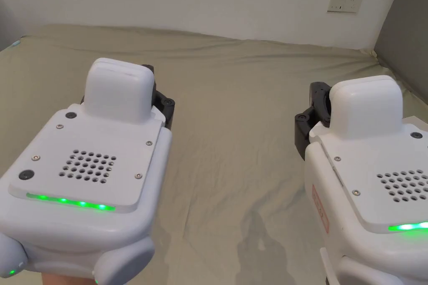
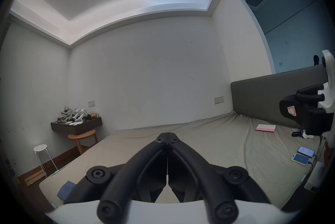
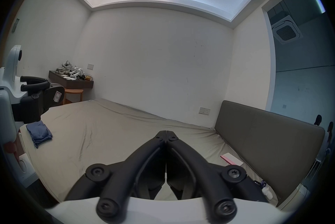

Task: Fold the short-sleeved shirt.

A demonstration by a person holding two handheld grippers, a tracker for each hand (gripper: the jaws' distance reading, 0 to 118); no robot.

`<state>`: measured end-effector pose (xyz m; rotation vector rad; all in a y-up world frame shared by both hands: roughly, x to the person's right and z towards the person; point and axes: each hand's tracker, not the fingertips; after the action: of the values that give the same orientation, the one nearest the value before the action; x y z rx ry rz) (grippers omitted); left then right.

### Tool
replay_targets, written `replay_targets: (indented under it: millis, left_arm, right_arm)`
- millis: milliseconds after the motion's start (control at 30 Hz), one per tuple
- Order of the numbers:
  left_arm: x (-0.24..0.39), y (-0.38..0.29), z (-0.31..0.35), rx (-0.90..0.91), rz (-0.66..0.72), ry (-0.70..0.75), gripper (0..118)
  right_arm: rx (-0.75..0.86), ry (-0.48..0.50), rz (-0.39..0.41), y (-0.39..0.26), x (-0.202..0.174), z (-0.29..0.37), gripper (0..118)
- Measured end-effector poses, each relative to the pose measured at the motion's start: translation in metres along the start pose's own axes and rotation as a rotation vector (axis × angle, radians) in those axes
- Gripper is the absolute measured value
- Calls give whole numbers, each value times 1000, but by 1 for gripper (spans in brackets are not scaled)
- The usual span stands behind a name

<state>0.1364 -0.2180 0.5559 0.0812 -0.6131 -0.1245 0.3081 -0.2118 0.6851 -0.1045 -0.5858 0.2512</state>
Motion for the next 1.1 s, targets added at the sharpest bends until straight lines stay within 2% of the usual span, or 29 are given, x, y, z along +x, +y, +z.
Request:
replay_targets:
  millis: [867, 900, 933, 1000, 1033, 1067, 1100]
  left_arm:
    - [-1, -10, -8, -40, 1, -7, 0]
    - [-1, -10, -8, -41, -1, -5, 0]
    - [-1, -10, -8, -42, -1, -4, 12]
    - [-2, -11, -9, -49, -1, -4, 39]
    - [-3, -11, -10, -55, 1, -7, 46]
    - [-3, -11, -11, -61, 5, -10, 46]
    - [-4, -11, -12, -68, 9, -15, 61]
  right_arm:
    - [-18, 23, -11, -7, -8, -7, 3]
    - [-16, 24, -15, -7, -7, -8, 7]
    - [-9, 37, -23, -8, -6, -8, 28]
    - [-13, 42, -29, -7, -5, -9, 94]
    - [-15, 38, -29, -8, -5, -10, 94]
    - [-14, 47, -31, -9, -5, -11, 103]
    - [-2, 45, -34, -10, -5, -11, 114]
